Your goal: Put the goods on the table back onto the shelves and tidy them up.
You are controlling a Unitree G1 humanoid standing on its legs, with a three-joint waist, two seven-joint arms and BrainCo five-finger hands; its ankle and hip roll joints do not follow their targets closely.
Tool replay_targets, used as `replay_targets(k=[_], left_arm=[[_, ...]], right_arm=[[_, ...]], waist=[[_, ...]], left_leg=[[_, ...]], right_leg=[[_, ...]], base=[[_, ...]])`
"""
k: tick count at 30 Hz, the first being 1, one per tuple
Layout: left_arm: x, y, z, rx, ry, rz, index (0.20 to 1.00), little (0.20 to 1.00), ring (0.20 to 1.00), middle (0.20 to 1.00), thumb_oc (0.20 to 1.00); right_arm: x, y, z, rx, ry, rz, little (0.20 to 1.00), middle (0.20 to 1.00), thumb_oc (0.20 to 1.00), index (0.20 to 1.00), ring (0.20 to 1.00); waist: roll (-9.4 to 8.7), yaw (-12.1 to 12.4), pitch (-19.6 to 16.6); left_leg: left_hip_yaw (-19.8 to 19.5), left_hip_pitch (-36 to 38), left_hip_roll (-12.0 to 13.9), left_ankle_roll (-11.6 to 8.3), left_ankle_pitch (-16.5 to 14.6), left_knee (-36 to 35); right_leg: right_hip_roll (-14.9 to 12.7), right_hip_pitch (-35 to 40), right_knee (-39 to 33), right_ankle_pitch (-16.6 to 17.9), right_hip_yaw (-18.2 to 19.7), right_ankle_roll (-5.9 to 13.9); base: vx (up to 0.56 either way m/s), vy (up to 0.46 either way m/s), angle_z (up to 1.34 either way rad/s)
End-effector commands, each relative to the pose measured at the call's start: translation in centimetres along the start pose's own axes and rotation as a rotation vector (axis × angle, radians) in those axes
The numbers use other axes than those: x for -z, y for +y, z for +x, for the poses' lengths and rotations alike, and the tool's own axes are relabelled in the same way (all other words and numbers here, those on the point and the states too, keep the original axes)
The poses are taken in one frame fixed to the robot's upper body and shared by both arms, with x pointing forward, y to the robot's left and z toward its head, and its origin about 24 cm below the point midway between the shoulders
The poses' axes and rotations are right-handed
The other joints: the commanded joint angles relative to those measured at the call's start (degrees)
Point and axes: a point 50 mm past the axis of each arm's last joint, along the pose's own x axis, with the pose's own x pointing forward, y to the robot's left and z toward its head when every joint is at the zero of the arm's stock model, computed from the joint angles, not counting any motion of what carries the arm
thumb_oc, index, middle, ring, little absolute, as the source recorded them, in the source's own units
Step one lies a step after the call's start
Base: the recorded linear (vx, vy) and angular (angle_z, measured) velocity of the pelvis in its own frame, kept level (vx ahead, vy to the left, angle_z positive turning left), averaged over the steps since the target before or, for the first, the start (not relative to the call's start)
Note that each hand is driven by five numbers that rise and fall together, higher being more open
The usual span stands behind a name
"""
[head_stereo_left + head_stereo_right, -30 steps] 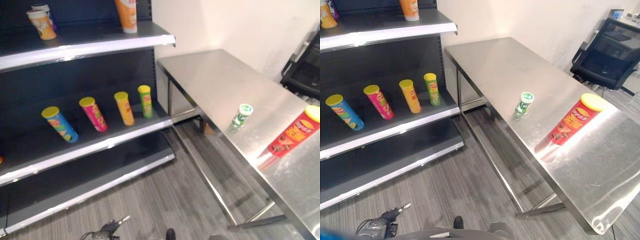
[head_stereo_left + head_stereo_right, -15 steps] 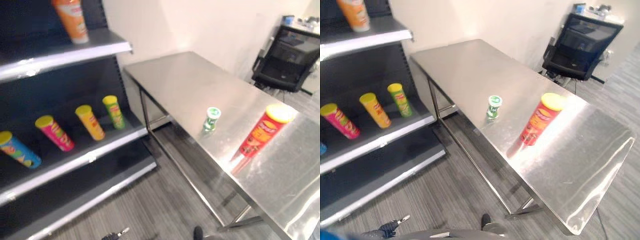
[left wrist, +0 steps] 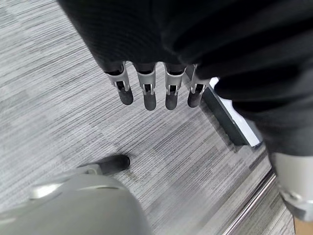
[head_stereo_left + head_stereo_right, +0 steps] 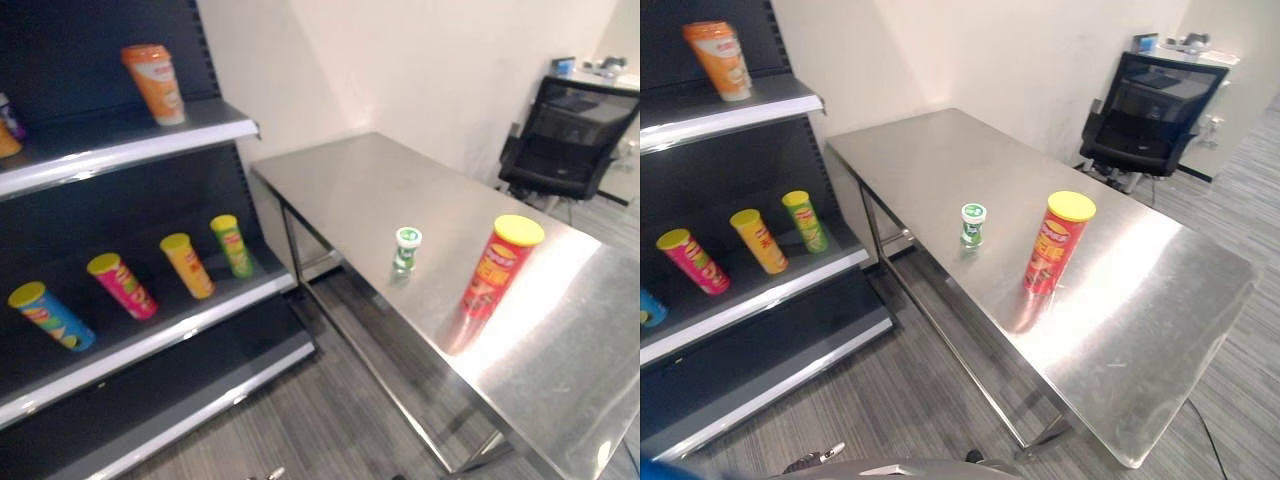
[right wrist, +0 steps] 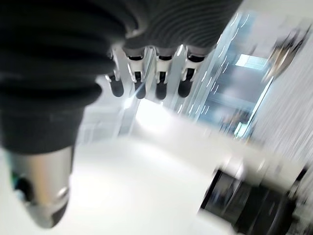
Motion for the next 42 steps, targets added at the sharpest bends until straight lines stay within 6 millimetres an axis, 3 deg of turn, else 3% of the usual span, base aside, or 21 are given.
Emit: replay_targets(k=[1,3,5,8,12,18,22,42], left_arm=[[-2.9,1.6,0.2,-0.011,-0.102,0.027,1.0,1.0,1.0,1.0,1.0],[-2.6,1.4,0.1,0.007,-0.099,0.04,1.0,1.0,1.0,1.0,1.0],[-2.5,1.1,0.1,0.023,-0.1,0.047,1.0,1.0,1.0,1.0,1.0],[-2.6,0.8,0.2,0.033,-0.102,0.053,1.0,1.0,1.0,1.0,1.0],[-2.5,0.2,0.2,0.052,-0.096,0.062,1.0,1.0,1.0,1.0,1.0],[-2.4,0.1,0.2,0.052,-0.091,0.065,1.0,1.0,1.0,1.0,1.0],[-2.4,0.2,0.2,0.046,-0.096,0.066,1.0,1.0,1.0,1.0,1.0],[-2.8,0.3,0.2,0.048,-0.112,0.069,1.0,1.0,1.0,1.0,1.0]], right_arm=[[-3.8,2.1,1.7,-0.203,-0.148,0.041,1.0,1.0,1.0,1.0,1.0],[-6.0,4.2,2.3,-0.382,-0.204,0.048,1.0,1.0,1.0,1.0,1.0],[-6.5,5.8,2.5,-0.496,-0.206,0.018,1.0,1.0,1.0,1.0,1.0],[-6.7,7.4,2.6,-0.582,-0.199,0.017,1.0,1.0,1.0,1.0,1.0],[-5.5,10.0,2.5,-0.695,-0.139,-0.006,1.0,1.0,1.0,1.0,1.0],[-4.2,11.0,2.4,-0.752,-0.079,-0.119,1.0,1.0,1.0,1.0,1.0],[-3.3,12.0,2.4,-0.795,-0.069,-0.317,1.0,1.0,1.0,1.0,1.0],[-1.8,15.6,1.0,-0.986,0.002,-0.266,1.0,1.0,1.0,1.0,1.0]], waist=[[-1.03,1.39,1.18],[-1.39,2.23,1.14],[-1.57,2.65,1.1],[-1.72,2.91,1.13],[-1.84,3.74,1.1],[-1.9,4.18,1.32],[-1.87,4.66,1.73],[-1.95,5.76,2.2]], left_leg=[[1.86,-0.1,1.56,-3.56,-3.04,1.06],[1.82,-0.03,1.66,-3.84,-2.82,1.06],[1.71,-0.01,1.76,-3.98,-2.72,1.06],[1.55,0.06,1.83,-4.07,-2.64,1.06],[0.99,0.1,1.9,-4.17,-2.43,1.06],[0.36,-0.14,1.84,-4.23,-2.28,1.06],[-0.12,-0.31,1.79,-4.28,-2.14,1.06],[-1.13,-0.71,1.67,-4.34,-1.91,1.06]], right_leg=[[-0.61,3.9,0.92,-8.15,0.33,3.33],[-0.7,4.14,0.92,-8.07,-0.19,3.28],[-0.75,4.28,0.92,-8.06,-0.57,3.24],[-0.78,4.41,0.92,-8.05,-0.9,3.18],[-0.9,4.87,0.92,-8.26,-1.73,3.02],[-1.01,5.09,1.0,-8.4,-2.56,2.96],[-1.25,5.11,1.05,-8.4,-3.24,3.03],[-1.54,5.41,1.22,-8.74,-4.5,2.9]], base=[[-0.01,-0.005,0.11],[-0.01,-0.004,0.06],[0.0,-0.003,0.02],[0.0,-0.004,0.02],[0.01,-0.003,0.04],[0.01,-0.003,0.09],[0.0,0.0,0.01],[0.01,-0.001,0.05]])
